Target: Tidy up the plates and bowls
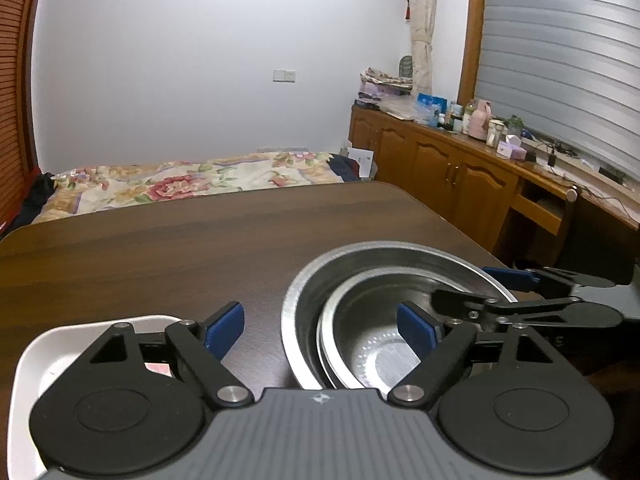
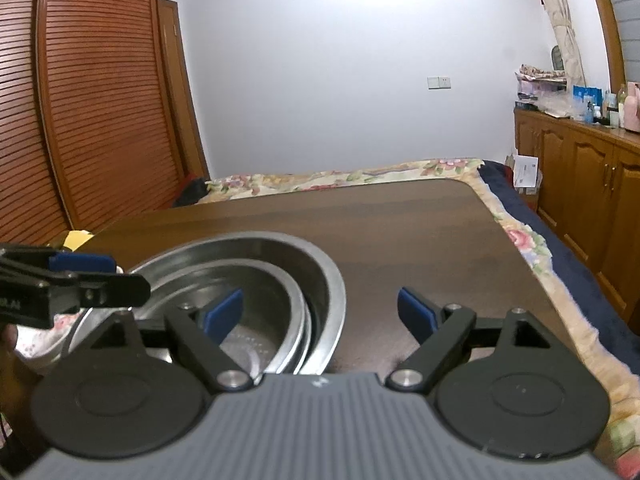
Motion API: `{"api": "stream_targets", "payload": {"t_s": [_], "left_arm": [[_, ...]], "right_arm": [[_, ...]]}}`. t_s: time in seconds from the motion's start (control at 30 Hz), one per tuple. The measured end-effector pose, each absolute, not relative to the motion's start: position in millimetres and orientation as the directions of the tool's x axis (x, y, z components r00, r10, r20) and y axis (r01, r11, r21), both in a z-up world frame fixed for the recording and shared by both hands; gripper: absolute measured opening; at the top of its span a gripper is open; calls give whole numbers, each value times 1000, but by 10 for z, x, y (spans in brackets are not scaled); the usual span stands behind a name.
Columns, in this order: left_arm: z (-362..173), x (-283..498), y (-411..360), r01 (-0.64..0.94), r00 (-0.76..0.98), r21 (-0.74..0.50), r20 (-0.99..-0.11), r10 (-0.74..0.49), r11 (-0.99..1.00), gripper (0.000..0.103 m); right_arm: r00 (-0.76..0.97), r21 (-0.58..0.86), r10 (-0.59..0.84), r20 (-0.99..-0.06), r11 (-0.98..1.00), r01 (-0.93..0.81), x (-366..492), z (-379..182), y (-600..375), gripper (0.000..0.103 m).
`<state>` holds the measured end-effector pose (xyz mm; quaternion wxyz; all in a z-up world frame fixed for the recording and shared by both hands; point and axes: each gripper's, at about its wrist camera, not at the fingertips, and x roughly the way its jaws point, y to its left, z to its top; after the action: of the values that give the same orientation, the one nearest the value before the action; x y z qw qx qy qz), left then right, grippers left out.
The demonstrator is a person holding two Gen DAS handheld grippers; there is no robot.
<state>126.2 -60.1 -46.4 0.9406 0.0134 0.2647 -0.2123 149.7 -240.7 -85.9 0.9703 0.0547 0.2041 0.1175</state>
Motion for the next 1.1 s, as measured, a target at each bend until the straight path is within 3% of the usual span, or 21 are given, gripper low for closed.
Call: {"api": "stream_targets", "payload": {"t_s": [0.13,0.4,0.67,1.1], "left_arm": [[-478,1231,-635,421,767,-64,-508,-393,905,83],[-506,1285,-634,394,753,-46,-555,-352,918,60],[-519,1312,-659,390,732,-47,-590,-341,919,50],[-524,1297,-670,394,718,-55,-604,-345,917,38]], "right_arm": [[891,168,263,-369,962,-215,1491,-846,-2421,85],[878,191,283,-386,956,-224,1504,-851,-2426,85],[868,187,278,-411,958,-218,1482,-853,-2387,78],[839,275,325,-437,936,-219,1407,-912,-2370,49]]}}
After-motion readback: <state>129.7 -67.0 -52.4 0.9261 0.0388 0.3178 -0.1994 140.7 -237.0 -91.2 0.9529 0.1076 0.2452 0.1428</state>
